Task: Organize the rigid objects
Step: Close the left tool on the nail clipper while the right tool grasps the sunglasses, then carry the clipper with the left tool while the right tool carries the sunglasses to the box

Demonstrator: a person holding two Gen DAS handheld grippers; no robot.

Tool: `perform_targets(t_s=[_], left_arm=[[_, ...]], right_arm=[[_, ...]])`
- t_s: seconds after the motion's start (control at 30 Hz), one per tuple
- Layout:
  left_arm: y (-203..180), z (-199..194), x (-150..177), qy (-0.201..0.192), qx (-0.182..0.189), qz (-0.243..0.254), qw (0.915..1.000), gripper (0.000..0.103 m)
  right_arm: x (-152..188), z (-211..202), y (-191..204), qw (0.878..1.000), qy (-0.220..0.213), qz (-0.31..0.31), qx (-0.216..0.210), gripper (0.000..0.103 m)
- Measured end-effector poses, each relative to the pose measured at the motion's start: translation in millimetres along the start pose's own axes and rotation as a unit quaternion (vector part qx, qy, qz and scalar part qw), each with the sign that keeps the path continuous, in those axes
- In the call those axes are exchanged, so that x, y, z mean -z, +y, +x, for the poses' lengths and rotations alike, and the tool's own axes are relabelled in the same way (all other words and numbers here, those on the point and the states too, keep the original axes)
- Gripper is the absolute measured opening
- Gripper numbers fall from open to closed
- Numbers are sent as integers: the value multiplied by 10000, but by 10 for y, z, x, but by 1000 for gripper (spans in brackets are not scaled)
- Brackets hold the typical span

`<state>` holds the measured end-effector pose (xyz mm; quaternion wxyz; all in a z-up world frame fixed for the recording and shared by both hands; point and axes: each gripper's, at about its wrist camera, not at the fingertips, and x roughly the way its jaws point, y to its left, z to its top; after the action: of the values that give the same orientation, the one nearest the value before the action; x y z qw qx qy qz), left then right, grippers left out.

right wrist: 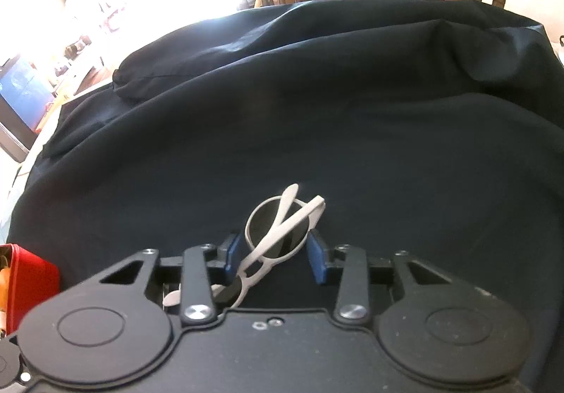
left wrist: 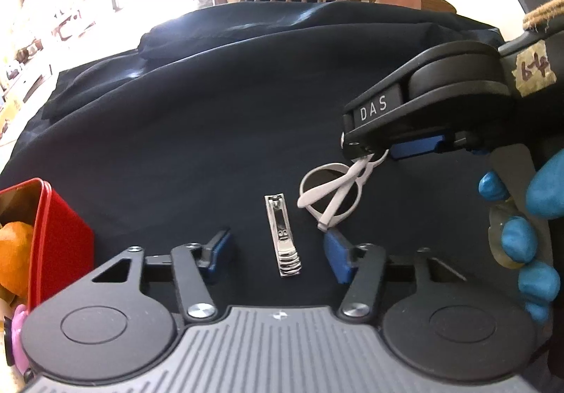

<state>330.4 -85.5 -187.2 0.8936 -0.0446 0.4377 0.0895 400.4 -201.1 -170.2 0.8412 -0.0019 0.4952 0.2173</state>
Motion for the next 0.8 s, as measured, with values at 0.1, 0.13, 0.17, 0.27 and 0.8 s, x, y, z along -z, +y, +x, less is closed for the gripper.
perform_targets(t_s=[0.1,0.13,0.17,0.27,0.8], left_arm=[[-36,-10,2,-39,81,110,9999,37],[-41,-10,-2,-35,112,116,9999,32],[-38,-8,-7,-32,119,108,9999,28],[6,5,-23,-27,104,53,9999,16],[158,-185,48,156,69,-440,9989,11]], right_arm=[[12,-24,-43,10000,-28,14,-91,32],[12,-46,-65,9999,-48,-3,-131,27],[14,-74,-89,9999,-74,-37,-150,17],[18,-107,-203,9998,-86,33,-198,4],[216,-564,-216,9980,-219,-206,-551,3]])
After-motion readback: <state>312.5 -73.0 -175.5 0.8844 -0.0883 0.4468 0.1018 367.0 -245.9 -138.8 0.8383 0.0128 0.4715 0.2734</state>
